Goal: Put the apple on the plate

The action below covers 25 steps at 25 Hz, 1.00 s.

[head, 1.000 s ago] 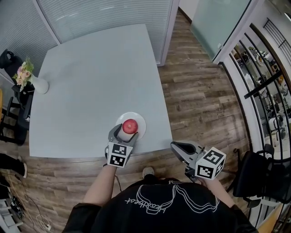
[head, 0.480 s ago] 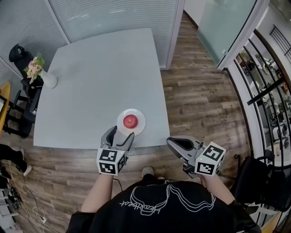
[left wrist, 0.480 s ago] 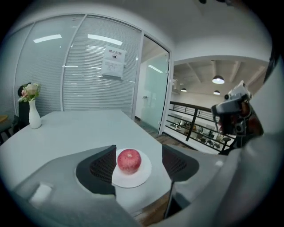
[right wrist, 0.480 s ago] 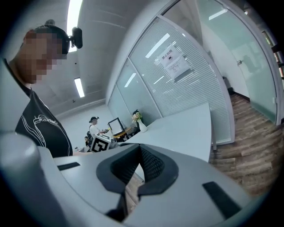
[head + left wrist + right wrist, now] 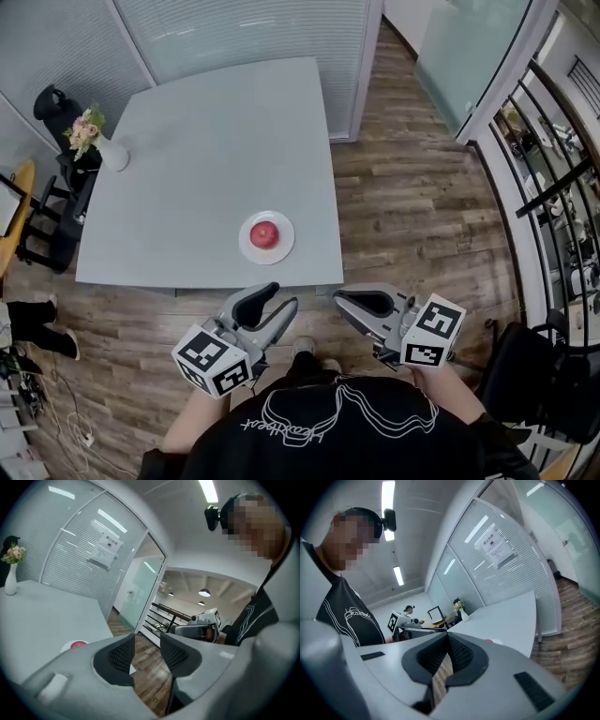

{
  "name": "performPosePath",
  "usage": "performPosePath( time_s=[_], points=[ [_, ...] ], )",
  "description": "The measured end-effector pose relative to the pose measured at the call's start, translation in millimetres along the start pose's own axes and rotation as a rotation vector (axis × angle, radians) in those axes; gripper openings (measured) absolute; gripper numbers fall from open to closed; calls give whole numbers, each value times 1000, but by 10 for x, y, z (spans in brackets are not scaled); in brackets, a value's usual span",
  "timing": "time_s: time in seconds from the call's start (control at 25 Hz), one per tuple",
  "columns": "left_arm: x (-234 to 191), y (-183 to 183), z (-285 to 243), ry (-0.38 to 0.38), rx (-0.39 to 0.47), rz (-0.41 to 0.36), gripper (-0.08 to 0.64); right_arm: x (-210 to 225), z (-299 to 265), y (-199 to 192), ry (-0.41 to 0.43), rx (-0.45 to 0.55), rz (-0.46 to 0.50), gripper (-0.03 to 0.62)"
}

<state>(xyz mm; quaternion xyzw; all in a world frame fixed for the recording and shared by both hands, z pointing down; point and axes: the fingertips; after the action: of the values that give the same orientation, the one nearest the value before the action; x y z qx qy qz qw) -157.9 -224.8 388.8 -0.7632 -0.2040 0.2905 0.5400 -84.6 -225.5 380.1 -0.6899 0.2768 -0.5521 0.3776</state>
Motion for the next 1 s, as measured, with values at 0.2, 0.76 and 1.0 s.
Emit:
performPosePath(
  time_s=[0.2,0.76,1.0],
  points=[
    [375,100,5,-35,37,11,41,-148,187,-17,15,40,11,8],
    [875,206,95,7,74,-106,14,-549,529,21,34,61,125,8],
    [891,271,18,-5,77,-144,14,-532,563,80,28,60,141,8]
  ],
)
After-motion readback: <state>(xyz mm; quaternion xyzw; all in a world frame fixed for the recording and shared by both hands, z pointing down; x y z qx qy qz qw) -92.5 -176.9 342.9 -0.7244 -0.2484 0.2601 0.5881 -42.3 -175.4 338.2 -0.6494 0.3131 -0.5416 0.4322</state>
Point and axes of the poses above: the fingertips, and each gripper's own axes: z backward along the fingers, x to its right, y out of its top, and after that the axes turned 8 degrees about -z, right-handed
